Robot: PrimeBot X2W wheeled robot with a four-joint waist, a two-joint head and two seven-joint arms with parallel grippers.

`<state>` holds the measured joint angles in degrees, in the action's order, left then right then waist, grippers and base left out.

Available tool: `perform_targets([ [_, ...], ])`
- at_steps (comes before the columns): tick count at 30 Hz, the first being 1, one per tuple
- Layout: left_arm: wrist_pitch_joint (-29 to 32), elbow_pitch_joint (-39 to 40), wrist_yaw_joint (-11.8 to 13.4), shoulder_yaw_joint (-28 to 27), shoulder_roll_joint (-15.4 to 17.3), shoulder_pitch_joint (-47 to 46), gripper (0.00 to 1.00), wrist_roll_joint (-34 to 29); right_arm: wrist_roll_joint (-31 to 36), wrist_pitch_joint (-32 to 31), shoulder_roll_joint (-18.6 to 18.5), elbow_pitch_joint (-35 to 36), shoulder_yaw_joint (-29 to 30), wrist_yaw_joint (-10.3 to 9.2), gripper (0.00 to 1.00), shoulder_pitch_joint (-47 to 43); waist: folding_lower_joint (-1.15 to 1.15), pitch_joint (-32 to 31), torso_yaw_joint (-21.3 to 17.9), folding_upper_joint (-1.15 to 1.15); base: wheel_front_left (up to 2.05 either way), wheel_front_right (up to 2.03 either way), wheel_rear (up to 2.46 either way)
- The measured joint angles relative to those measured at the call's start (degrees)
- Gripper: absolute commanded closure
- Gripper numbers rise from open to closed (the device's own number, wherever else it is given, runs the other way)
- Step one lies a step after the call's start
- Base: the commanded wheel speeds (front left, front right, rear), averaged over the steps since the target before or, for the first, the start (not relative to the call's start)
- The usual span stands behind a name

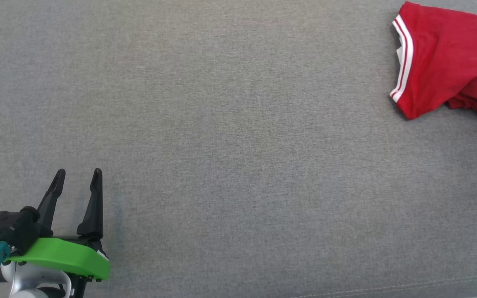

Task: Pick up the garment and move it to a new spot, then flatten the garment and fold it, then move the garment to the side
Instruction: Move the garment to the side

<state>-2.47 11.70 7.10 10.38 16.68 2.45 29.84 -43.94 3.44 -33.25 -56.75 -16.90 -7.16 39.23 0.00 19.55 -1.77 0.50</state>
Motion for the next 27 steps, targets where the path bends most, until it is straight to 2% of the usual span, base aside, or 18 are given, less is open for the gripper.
perform_targets([
  [4,0.44,0.1,0.0,0.11,-0.05,-0.01,0.0,-0.04,0.19,0.82,1.16,0.51,-0.32,0.0,0.0,0.24,0.0,-0.52,-1.14,0.0,0.0,0.0,0.0],
  [9,-0.18,0.15,-0.04,1.19,-1.74,-0.08,0.0,0.22,2.8,3.68,1.34,4.6,-2.56,0.1,0.0,2.96,0.0,-2.21,-2.6,0.0,0.0,0.0,0.0],
  [20,-3.67,-3.33,-0.56,2.55,-5.9,-2.03,0.0,1.62,4.32,8.78,5.49,9.68,-5.82,5.56,0.0,4.81,0.0,-7.74,-5.32,0.0,0.0,0.0,0.0],
  [23,-5.09,-4.66,-0.55,2.31,-7.06,-2.04,0.0,1.78,5.32,9.39,7.08,10.62,-7.19,6.52,0.0,4.61,0.0,-9.62,-6.02,0.0,0.0,0.0,0.0],
  [27,-6.88,-5.89,-0.54,1.11,-7.22,-2.0,0.0,1.74,5.43,10.22,9.81,11.73,-7.69,6.62,0.0,3.55,0.0,-11.52,-6.79,0.0,0.0,0.0,0.0],
])
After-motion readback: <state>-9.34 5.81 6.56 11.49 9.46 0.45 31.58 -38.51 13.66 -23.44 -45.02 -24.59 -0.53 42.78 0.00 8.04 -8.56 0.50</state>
